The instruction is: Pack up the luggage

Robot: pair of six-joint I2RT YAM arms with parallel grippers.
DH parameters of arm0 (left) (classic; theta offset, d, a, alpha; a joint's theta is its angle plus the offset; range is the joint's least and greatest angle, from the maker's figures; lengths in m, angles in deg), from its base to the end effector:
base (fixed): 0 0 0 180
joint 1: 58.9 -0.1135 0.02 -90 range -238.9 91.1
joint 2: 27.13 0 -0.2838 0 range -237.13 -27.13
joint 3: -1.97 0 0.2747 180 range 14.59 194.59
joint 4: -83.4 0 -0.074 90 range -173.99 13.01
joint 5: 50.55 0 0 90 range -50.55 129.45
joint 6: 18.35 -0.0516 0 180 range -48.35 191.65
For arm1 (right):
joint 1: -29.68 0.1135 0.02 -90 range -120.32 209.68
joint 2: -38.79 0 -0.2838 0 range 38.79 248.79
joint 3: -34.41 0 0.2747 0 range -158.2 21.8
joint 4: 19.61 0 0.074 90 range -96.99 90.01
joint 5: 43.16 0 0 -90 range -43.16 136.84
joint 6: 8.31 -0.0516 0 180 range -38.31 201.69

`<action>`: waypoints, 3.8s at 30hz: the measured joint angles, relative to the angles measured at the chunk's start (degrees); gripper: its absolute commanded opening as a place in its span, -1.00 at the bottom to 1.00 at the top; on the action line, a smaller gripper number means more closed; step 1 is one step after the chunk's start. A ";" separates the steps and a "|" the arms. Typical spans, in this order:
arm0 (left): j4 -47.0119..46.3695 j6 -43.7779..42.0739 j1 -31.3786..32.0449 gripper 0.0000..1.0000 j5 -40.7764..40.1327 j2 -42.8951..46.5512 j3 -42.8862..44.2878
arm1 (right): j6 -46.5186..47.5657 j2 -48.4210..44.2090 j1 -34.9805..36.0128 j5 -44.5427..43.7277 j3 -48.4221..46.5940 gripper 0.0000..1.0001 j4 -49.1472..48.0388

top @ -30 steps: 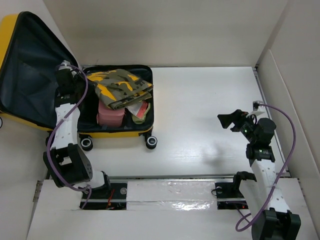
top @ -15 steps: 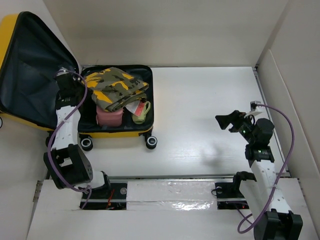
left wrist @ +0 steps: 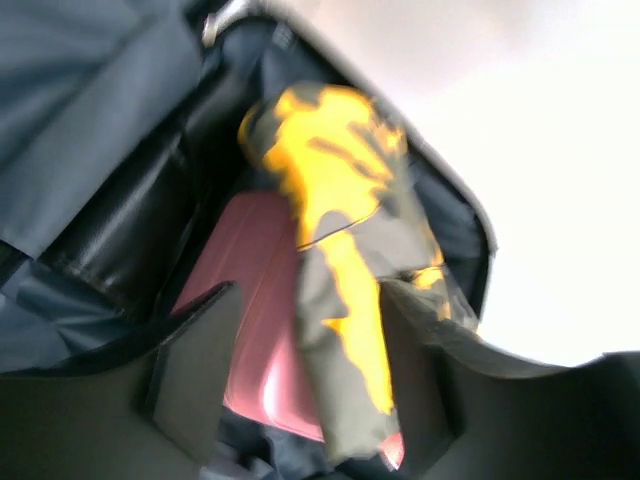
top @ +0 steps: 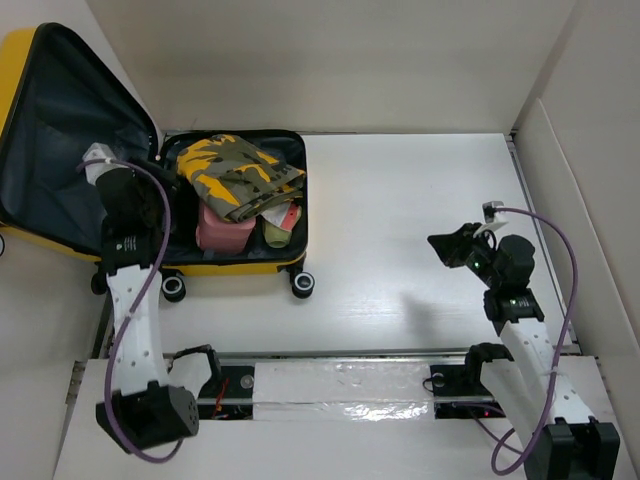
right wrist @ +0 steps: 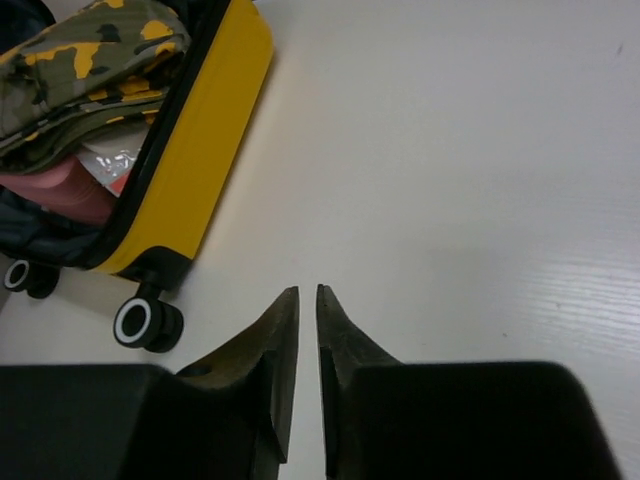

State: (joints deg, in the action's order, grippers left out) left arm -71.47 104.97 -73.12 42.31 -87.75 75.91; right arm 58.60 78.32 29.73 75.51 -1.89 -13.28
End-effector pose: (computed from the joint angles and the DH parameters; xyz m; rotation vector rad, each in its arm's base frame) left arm 0.2633 0.0641 0.3984 -0.6864 1.6483 -0.2846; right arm 0.1930 0.0249 0.2588 -0.0209 1.7727 0.7277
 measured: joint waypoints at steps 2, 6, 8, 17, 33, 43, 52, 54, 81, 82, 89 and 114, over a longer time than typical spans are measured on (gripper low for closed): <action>0.61 0.31 0.48 -0.84 -2.97 4.26 0.70 | 0.31 0.20 1.36 -0.35 -0.11 -0.84 0.26; 3.63 -0.28 0.63 -1.00 -13.55 13.31 1.62 | 0.92 0.35 3.89 -0.74 -0.33 -0.84 0.85; 7.13 0.11 0.61 -1.00 -20.98 15.56 2.93 | 1.29 0.35 4.94 -1.18 -0.59 -0.80 1.38; 21.44 2.84 0.55 0.60 -55.06 13.05 1.16 | 2.97 1.60 10.69 -1.81 -2.51 -0.38 2.49; 27.04 0.28 -3.28 -0.25 -66.73 -8.09 14.47 | 4.66 2.84 15.63 -6.32 -3.69 -0.38 4.31; 27.69 -0.20 -3.48 -0.80 -67.21 -8.68 15.85 | 4.94 4.44 17.29 -9.20 -4.00 -0.38 4.76; 21.81 -4.15 0.26 -1.00 -67.38 -5.49 13.25 | 4.92 5.18 17.29 -10.49 -4.02 -0.38 4.74; 19.26 -6.93 3.72 -1.00 -67.98 -3.21 11.34 | 4.92 5.92 17.29 -10.47 -4.02 -0.38 4.74; 2.45 -28.35 51.93 -1.00 -78.29 -2.80 -0.87 | 4.92 11.19 20.06 -15.13 -4.85 -0.33 4.59; 2.73 -28.46 53.13 -1.00 -76.63 -2.82 -0.90 | 4.94 11.45 20.33 -15.39 -4.96 -0.33 4.61; 6.95 -27.17 62.71 -0.14 -63.80 -4.50 -0.81 | 4.94 11.58 20.68 -17.22 -5.11 -0.32 4.61; 7.91 -6.32 17.42 -0.30 -37.09 -5.75 20.55 | 5.40 9.90 23.78 -21.46 -5.11 -1.00 4.57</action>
State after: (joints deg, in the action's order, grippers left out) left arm -63.56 98.65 -55.70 5.21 -93.50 96.45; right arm 64.00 88.22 53.51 54.05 -7.00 -8.71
